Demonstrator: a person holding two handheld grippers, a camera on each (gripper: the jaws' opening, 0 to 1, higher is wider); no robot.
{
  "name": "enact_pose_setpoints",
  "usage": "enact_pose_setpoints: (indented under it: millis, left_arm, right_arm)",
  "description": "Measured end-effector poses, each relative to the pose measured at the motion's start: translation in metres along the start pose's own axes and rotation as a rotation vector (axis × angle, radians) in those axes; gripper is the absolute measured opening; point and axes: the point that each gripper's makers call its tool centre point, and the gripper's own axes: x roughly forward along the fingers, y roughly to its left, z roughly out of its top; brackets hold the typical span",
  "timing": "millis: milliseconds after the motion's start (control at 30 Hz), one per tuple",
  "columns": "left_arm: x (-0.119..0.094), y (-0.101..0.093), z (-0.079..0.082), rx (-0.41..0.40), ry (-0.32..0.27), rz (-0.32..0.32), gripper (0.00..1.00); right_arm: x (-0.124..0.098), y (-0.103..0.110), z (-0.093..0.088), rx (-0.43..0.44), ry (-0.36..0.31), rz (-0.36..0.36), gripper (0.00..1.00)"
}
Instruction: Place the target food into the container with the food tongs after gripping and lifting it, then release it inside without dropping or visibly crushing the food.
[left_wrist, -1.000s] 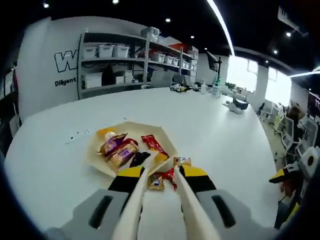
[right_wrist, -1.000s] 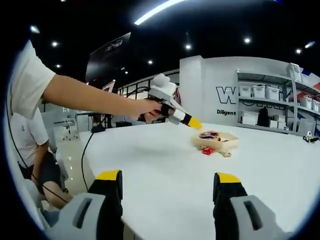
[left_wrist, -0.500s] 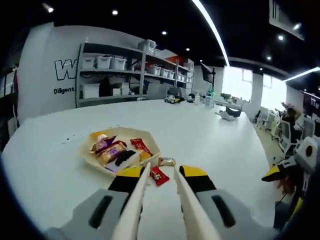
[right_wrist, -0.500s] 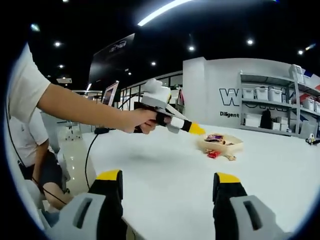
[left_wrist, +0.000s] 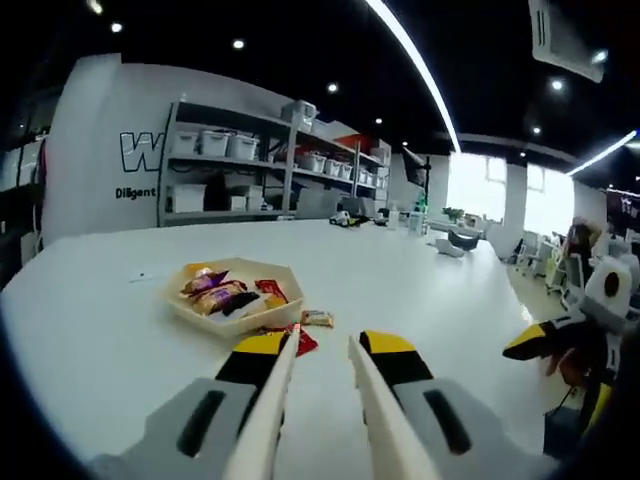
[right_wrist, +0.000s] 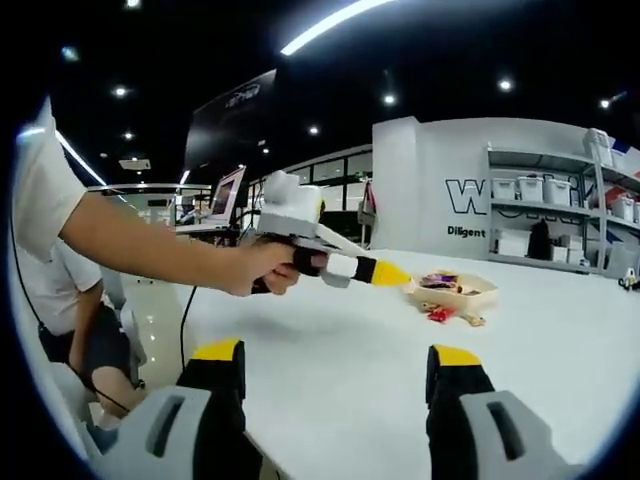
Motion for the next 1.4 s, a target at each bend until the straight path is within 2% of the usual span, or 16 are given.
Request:
enact_pose_setpoints:
  millis: [67, 133, 167, 200, 267, 333, 467, 567, 667, 700, 833, 967, 1000, 1167, 1267, 1400]
  left_arm:
    - [-0.004, -0.003, -0.001, -0.006, -0.021, -0.004, 0.27]
    - [-0.006, -0.002, 0.004, 0.065, -0.067, 0.014, 0.27]
    - [-0.007, 0.002, -0.001, 0.142, -0.057, 0.025, 0.27]
    - [-0.007, 0.004, -0.004, 0.146, -0.048, 0.026, 0.27]
    - [-0.01, -0.003, -0.011, 0.06, -0.033, -0.013, 0.27]
    - [-0.012, -0.002, -0.015, 0.079, -0.033, -0.006, 0.27]
    - [-0.019, -0.007, -0.029, 0.052, -0.031, -0.035, 0.27]
    - [-0.023, -0.009, -0.031, 0.039, -0.058, -0.052, 0.27]
    - [-0.026, -0.022, -0.014, 0.058, -0.136, -0.11, 0.27]
    - [-0.026, -0.02, -0.019, 0.048, -0.115, -0.103, 0.27]
    - [-0.026, -0.025, -0.022, 0.07, -0.111, -0.123, 0.27]
    - [-0.029, -0.04, -0.025, 0.086, -0.104, -0.183, 0.28]
    - [-0.029, -0.042, -0.029, 0.072, -0.087, -0.195, 0.28]
    - [-0.032, -0.046, -0.027, 0.013, -0.095, -0.235, 0.28]
    - [-0.031, -0.048, -0.028, 0.011, -0.095, -0.241, 0.28]
    - [-0.031, -0.053, -0.029, 0.011, -0.092, -0.257, 0.28]
  right_arm:
    - [0.0, 0.001, -0.001, -0.004, 0.003, 0.003, 0.72]
    - [0.0, 0.0, -0.001, -0.005, 0.003, 0.004, 0.72]
    - [0.0, -0.001, -0.001, -0.004, 0.005, 0.004, 0.72]
    - [0.0, -0.001, -0.001, -0.005, 0.005, 0.004, 0.72]
    - [0.001, -0.002, 0.001, -0.015, 0.006, 0.005, 0.72]
    - [0.003, -0.004, 0.002, -0.03, 0.004, 0.005, 0.71]
    - [0.01, -0.007, 0.001, -0.065, 0.014, 0.014, 0.71]
    - [0.016, -0.006, 0.001, -0.083, 0.02, 0.032, 0.72]
    - [0.022, -0.004, 0.003, -0.096, 0.019, 0.046, 0.73]
    - [0.023, -0.004, 0.004, -0.1, 0.016, 0.047, 0.74]
    - [0.029, -0.005, 0.01, -0.127, 0.001, 0.049, 0.76]
    - [0.041, -0.006, 0.014, -0.153, 0.007, 0.074, 0.76]
    - [0.044, -0.004, 0.013, -0.161, 0.013, 0.086, 0.76]
    - [0.057, 0.002, 0.013, -0.179, 0.019, 0.113, 0.77]
    - [0.06, 0.009, 0.016, -0.189, 0.0, 0.139, 0.77]
    - [0.064, 0.011, 0.012, -0.184, 0.014, 0.145, 0.77]
